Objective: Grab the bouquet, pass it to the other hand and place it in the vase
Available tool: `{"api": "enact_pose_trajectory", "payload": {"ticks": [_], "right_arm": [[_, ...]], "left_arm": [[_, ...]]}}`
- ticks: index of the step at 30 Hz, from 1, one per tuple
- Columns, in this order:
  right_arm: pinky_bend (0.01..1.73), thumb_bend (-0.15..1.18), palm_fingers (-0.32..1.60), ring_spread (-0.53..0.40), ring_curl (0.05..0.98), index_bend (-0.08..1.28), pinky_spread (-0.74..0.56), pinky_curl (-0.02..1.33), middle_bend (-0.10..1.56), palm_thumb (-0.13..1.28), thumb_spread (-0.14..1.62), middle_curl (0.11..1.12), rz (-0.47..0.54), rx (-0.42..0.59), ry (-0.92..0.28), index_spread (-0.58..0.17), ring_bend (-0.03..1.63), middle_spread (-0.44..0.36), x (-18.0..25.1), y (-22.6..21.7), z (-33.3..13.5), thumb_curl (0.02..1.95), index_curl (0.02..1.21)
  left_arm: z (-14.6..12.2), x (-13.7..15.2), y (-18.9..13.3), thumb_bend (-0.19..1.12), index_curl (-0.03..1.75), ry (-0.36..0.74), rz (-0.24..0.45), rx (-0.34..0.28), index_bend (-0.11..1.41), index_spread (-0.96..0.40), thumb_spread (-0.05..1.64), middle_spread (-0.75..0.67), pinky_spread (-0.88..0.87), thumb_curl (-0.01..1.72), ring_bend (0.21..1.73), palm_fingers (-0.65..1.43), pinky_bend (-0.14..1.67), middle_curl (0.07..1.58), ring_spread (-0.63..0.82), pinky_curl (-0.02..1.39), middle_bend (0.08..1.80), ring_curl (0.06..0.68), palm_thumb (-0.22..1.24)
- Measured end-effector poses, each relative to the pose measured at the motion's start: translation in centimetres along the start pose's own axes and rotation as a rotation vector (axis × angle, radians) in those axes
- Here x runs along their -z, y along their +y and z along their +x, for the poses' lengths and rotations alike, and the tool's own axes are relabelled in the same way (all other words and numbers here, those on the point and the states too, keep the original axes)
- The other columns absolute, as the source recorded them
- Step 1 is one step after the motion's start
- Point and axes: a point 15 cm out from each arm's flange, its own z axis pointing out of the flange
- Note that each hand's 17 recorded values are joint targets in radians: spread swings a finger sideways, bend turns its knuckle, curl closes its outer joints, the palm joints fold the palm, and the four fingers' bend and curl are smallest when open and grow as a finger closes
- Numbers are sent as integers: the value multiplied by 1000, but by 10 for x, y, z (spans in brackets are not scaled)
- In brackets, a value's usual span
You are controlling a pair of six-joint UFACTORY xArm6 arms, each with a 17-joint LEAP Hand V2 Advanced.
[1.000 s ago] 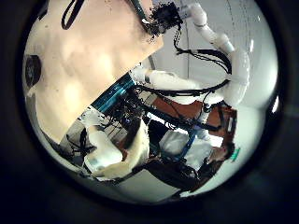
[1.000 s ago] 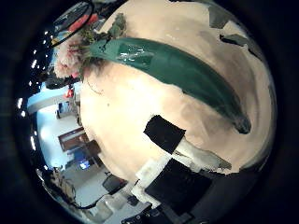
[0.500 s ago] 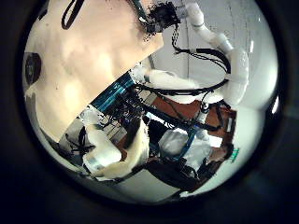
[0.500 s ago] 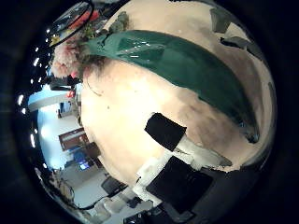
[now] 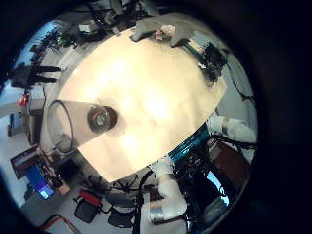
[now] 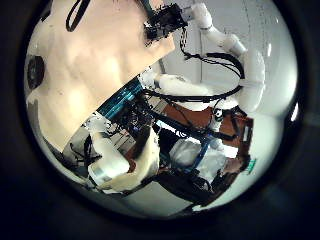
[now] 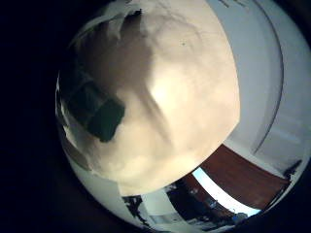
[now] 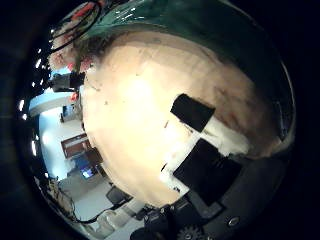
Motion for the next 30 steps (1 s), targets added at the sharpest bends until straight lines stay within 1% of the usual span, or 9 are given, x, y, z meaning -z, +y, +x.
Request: {"api": "enact_pose_trajectory", "payload": {"ticks": [2, 5, 9, 13, 15, 17, 20, 26, 30], "right_arm": [[1089, -8, 785, -275, 392, 202, -261, 8, 710, 683, 1010, 678, 0, 3, 0, -288, 1154, -203, 0, 0, -1, 443, 495], [1135, -8, 857, -280, 395, 203, -325, 25, 709, 717, 1003, 681, 0, 3, 3, -311, 1147, -217, 0, 0, -1, 451, 508], [1184, -10, 1078, -287, 404, 213, -466, 65, 724, 791, 981, 691, 4, 8, 5, -384, 1125, -258, 1, -1, -1, 468, 548], [1183, -7, 1231, -281, 427, 319, -499, 104, 791, 852, 961, 716, 9, 15, 7, -434, 1129, -270, 3, -2, -4, 485, 619], [1194, -2, 1322, -265, 440, 454, -480, 131, 843, 895, 950, 735, 13, 19, 8, -451, 1139, -267, 4, -2, -5, 500, 677], [1234, -11, 1347, -248, 463, 596, -442, 172, 907, 918, 944, 758, 25, 24, 7, -451, 1178, -257, 9, -5, -7, 511, 746], [1299, -8, 1327, -233, 495, 730, -389, 224, 997, 949, 933, 791, 59, 33, 6, -438, 1238, -239, 18, -10, -9, 527, 824], [1402, 30, 1263, -204, 554, 922, -303, 313, 1141, 1081, 936, 831, 132, 38, -5, -386, 1338, -200, 42, -15, -11, 596, 919], [1444, 35, 1231, -196, 579, 977, -270, 353, 1198, 1118, 935, 838, 159, 43, -10, -354, 1374, -183, 59, -13, -12, 638, 941]], "left_arm": [[-1, 0, 0, -21, 340, -1, -2, 0, 177, 96, 1115, 485, 681, 314, 489, 2, 399, 300, 628, 173, 190, 207, 323], [-1, 0, 0, -21, 340, 0, 1, 0, 177, 96, 1117, 485, 681, 313, 489, 2, 399, 300, 628, 172, 190, 208, 323], [-2, 0, -2, -22, 340, 0, -2, 0, 177, 96, 1119, 485, 681, 312, 489, 2, 399, 300, 628, 172, 190, 208, 324], [-2, 0, -4, -22, 340, 3, -4, 1, 177, 96, 1119, 485, 681, 312, 489, 2, 400, 300, 628, 172, 190, 208, 324], [-2, 0, -4, -20, 340, 2, -4, 1, 177, 96, 1122, 485, 681, 312, 489, 2, 400, 300, 628, 172, 190, 208, 328], [-2, -1, -4, -21, 340, 3, -5, 1, 177, 96, 1123, 485, 681, 311, 489, 2, 400, 300, 628, 172, 190, 209, 329], [-3, -1, -5, -21, 341, 2, -4, 1, 177, 96, 1124, 485, 681, 311, 488, 2, 400, 300, 628, 172, 190, 209, 329], [-3, -1, -4, -21, 341, 4, -6, 1, 177, 96, 1125, 487, 681, 310, 484, 2, 400, 300, 622, 172, 190, 208, 330], [-5, -1, -5, -21, 341, 5, -4, 6, 177, 96, 1125, 489, 681, 309, 484, 2, 400, 300, 621, 172, 190, 209, 330]]}}
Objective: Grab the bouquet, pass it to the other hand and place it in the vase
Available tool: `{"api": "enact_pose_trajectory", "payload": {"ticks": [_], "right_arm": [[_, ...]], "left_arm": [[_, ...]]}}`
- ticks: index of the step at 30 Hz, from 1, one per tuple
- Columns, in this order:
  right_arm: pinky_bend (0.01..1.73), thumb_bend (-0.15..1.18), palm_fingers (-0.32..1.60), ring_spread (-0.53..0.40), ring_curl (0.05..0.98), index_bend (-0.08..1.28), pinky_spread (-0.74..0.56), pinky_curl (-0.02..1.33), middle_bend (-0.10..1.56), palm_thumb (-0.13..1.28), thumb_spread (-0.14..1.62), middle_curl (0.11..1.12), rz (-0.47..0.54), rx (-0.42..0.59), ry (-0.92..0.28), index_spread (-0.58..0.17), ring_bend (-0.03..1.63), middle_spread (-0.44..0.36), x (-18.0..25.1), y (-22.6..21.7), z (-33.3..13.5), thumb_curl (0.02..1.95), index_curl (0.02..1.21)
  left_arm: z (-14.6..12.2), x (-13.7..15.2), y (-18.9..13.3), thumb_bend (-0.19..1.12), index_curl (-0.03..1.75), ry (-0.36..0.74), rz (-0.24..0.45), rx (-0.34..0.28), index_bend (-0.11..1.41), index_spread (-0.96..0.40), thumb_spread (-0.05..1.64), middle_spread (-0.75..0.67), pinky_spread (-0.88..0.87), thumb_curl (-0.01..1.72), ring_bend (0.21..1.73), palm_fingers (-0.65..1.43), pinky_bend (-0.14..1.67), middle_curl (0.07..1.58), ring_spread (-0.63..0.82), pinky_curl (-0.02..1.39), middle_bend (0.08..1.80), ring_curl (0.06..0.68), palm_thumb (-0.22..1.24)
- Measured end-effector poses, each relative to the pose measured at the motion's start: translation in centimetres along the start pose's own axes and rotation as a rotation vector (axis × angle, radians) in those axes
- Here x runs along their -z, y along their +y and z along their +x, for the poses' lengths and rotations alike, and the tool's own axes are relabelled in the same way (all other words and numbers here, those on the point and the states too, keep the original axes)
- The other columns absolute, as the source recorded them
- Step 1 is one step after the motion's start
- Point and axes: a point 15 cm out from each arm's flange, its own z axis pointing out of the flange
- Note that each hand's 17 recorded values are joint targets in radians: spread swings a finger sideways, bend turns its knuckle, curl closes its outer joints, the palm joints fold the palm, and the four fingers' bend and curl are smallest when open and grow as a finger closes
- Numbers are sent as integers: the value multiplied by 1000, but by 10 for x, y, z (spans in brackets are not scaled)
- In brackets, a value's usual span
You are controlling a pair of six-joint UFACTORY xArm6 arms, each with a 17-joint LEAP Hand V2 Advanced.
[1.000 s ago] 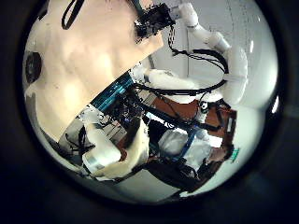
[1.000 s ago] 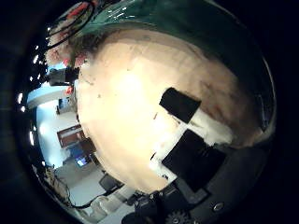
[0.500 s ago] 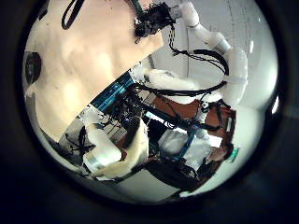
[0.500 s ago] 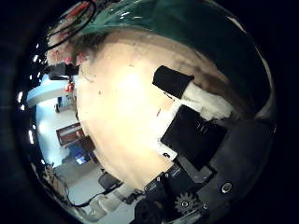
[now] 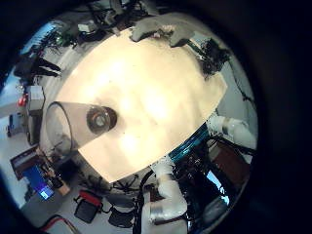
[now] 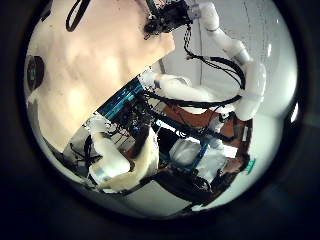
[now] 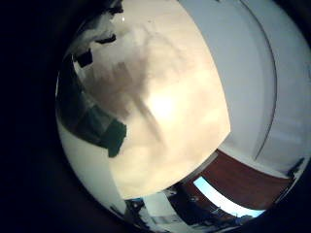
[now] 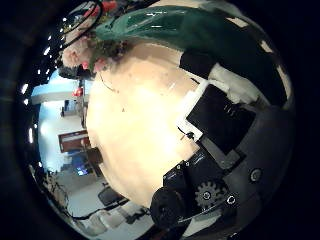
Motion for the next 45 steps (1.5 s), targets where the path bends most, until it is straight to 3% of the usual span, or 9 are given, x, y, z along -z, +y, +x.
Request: {"api": "enact_pose_trajectory", "payload": {"ticks": [7, 20, 28, 32, 37, 45], "right_arm": [[1481, 20, 1199, -186, 610, 1042, -221, 415, 1262, 1141, 908, 828, 41, 17, -28, -307, 1419, -155, 39, 6, -4, 717, 949], [1454, -3, 1181, -177, 629, 1105, -198, 491, 1313, 1158, 873, 787, 210, 91, -265, -254, 1451, -127, 164, 16, -41, 850, 921], [1423, -2, 1182, -174, 630, 1130, -192, 531, 1332, 1170, 858, 763, 316, 174, -442, -237, 1463, -121, 260, 24, -79, 921, 898], [1410, -6, 1180, -173, 629, 1144, -193, 551, 1339, 1165, 850, 753, 359, 205, -545, -231, 1467, -119, 295, 28, -102, 951, 888], [1394, -3, 1179, -171, 628, 1154, -195, 576, 1351, 1162, 846, 742, 415, 250, -764, -226, 1471, -118, 343, 39, -143, 989, 877], [1366, -5, 1180, -170, 625, 1174, -199, 614, 1362, 1161, 839, 726, 465, 361, -1020, -217, 1473, -116, 395, 59, -190, 1040, 856]], "left_arm": [[-4, 5, -2, -21, 338, -1, 13, 13, 176, 96, 1125, 490, 681, 309, 485, -1, 402, 301, 620, 172, 189, 210, 330], [-20, 33, -18, -21, 340, 78, 82, 53, 179, 96, 1125, 483, 678, 309, 488, 11, 403, 301, 617, 171, 192, 211, 330], [-36, 58, -25, -23, 339, 177, 166, 107, 173, 96, 1128, 472, 664, 307, 494, 34, 399, 305, 600, 169, 194, 212, 320], [-36, 76, -25, -45, 336, 217, 222, 115, 170, 100, 1111, 464, 657, 291, 499, 40, 400, 309, 595, 170, 194, 215, 240], [-19, 96, -23, -40, 328, 347, 288, 76, 164, 107, 1057, 460, 651, 275, 510, 37, 410, 312, 588, 173, 195, 219, 138], [0, 142, -25, -27, 328, 668, 416, -10, 176, 127, 1014, 448, 667, 279, 512, 46, 376, 327, 588, 161, 211, 214, 103]]}}
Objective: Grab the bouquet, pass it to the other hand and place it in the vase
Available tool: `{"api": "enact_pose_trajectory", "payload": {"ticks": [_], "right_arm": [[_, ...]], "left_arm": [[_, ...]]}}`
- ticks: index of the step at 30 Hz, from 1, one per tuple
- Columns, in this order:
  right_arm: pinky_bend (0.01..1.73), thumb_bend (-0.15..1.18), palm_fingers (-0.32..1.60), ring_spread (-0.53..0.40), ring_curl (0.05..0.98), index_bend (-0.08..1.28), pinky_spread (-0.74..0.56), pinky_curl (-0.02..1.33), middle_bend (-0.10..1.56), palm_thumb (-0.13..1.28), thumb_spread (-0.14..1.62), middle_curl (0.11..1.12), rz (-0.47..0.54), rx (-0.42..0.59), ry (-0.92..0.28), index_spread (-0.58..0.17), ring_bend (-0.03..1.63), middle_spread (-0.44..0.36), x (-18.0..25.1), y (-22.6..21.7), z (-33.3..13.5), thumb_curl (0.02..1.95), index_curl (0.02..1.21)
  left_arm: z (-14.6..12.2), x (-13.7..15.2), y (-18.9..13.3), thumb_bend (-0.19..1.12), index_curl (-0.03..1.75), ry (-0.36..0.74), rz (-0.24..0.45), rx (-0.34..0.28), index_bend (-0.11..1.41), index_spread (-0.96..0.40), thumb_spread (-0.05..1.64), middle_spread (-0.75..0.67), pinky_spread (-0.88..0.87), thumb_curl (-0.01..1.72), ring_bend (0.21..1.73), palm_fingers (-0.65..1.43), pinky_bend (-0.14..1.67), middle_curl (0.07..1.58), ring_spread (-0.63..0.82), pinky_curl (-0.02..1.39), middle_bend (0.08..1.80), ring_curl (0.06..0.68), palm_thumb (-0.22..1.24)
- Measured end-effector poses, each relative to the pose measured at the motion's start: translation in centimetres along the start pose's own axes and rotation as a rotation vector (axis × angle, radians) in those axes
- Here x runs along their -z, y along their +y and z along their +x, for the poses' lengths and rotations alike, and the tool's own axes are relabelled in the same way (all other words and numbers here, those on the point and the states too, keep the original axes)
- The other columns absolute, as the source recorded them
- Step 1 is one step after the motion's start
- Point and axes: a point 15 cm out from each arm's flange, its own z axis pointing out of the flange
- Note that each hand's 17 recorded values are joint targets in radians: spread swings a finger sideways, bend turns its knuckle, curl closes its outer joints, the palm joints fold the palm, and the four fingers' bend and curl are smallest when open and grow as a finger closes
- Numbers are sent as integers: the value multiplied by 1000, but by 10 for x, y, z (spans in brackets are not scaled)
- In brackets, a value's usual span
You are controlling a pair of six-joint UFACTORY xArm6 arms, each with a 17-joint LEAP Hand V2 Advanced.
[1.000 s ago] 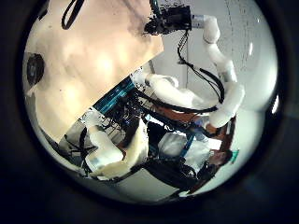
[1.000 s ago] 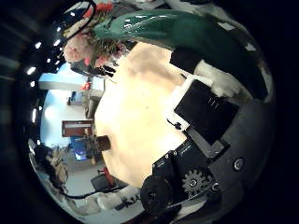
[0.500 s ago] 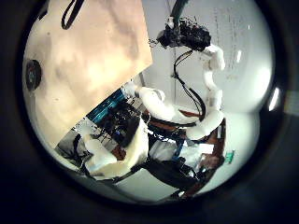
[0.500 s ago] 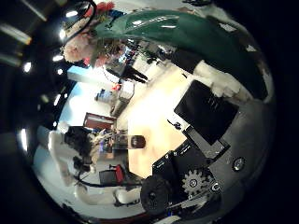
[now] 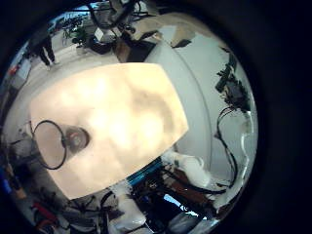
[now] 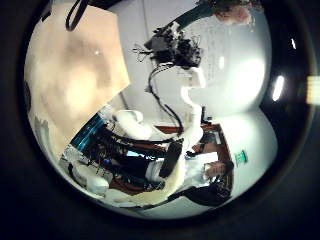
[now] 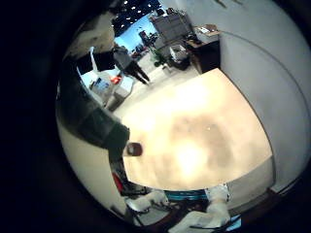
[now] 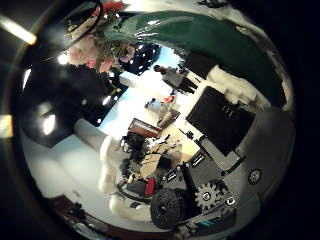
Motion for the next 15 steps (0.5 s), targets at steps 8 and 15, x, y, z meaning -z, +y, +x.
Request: {"api": "enact_pose_trajectory", "payload": {"ticks": [8, 15], "right_arm": [[1338, -5, 1178, -170, 624, 1187, -200, 654, 1374, 1155, 836, 711, -58, 82, -116, -211, 1480, -114, -23, 17, -28, 1078, 839], [1318, -4, 1176, -170, 624, 1196, -198, 688, 1382, 1162, 829, 700, -153, 70, -183, -208, 1487, -113, -57, 59, -24, 1111, 827]], "left_arm": [[4, 23, -21, -28, 317, 267, 43, -16, 159, 142, 971, 458, 676, 293, 517, 29, 379, 332, 590, 163, 206, 214, 110], [2, 23, -30, -27, 306, 303, 60, -47, 153, 149, 946, 475, 688, 301, 522, 2, 392, 331, 588, 169, 198, 216, 114]]}}
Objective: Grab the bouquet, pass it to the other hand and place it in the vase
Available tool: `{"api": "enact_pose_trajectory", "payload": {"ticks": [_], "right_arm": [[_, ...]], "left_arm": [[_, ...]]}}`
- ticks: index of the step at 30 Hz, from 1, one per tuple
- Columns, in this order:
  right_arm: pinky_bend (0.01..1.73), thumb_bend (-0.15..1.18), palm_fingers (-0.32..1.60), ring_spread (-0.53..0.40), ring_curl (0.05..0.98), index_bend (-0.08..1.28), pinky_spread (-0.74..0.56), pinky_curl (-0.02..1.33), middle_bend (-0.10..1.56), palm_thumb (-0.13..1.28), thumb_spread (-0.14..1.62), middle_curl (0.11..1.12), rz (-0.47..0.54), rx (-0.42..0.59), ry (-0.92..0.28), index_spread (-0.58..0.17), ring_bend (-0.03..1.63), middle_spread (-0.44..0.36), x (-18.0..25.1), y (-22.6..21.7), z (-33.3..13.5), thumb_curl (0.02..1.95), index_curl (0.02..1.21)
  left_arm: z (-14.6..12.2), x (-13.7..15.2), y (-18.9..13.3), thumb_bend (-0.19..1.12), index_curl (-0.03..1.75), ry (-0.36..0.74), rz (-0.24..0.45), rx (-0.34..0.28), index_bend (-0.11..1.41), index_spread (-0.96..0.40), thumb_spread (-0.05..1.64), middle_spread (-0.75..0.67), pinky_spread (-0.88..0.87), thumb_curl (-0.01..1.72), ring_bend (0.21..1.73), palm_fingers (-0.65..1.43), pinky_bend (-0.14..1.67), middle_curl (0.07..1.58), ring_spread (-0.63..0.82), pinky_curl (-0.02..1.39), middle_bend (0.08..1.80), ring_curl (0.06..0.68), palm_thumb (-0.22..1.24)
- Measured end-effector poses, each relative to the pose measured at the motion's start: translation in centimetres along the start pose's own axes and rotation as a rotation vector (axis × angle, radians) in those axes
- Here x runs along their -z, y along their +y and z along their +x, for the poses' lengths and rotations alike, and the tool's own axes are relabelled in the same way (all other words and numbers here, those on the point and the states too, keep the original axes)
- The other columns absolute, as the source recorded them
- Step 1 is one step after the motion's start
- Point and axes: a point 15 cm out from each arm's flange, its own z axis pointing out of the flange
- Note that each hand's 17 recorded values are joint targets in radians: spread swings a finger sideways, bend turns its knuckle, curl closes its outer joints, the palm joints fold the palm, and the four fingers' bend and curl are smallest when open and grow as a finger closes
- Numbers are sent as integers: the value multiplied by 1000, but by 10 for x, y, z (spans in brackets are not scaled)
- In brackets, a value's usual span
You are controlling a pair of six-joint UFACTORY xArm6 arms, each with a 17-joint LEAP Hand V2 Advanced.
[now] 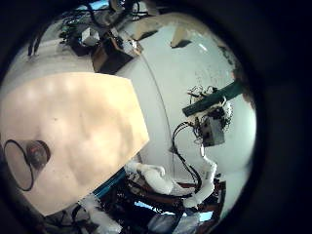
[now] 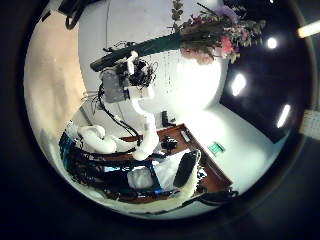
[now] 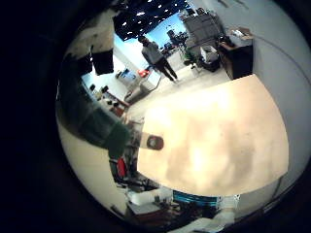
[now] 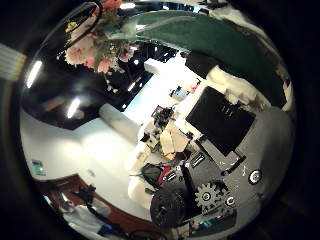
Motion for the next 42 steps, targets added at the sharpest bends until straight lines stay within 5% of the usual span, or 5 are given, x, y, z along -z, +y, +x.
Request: {"api": "enact_pose_trajectory", "payload": {"ticks": [10, 26, 42], "right_arm": [[1295, -3, 1175, -170, 621, 1205, -201, 738, 1391, 1169, 822, 688, -75, 13, -47, -206, 1489, -112, -32, 47, 6, 1151, 814], [1254, -2, 1175, -169, 618, 1215, -209, 804, 1403, 1184, 802, 680, -124, 47, -69, -203, 1492, -100, -48, 71, 22, 1229, 799], [1224, -5, 1176, -169, 616, 1219, -217, 852, 1405, 1168, 798, 675, -247, 165, -58, -202, 1492, -99, -66, 100, 27, 1270, 791]], "left_arm": [[-10, -4, -13, -25, 276, 50, 103, -35, 145, 179, 941, 471, 680, 313, 546, -9, 420, 343, 583, 178, 228, 221, 146], [-8, -59, 4, -26, 275, 53, 259, -38, 157, 205, 968, 439, 676, 317, 551, -10, 424, 349, 577, 176, 251, 218, 200], [-1, -79, 14, -25, 264, 127, 273, 18, 148, 224, 966, 402, 664, 321, 592, 69, 423, 369, 566, 171, 324, 222, 230]]}}
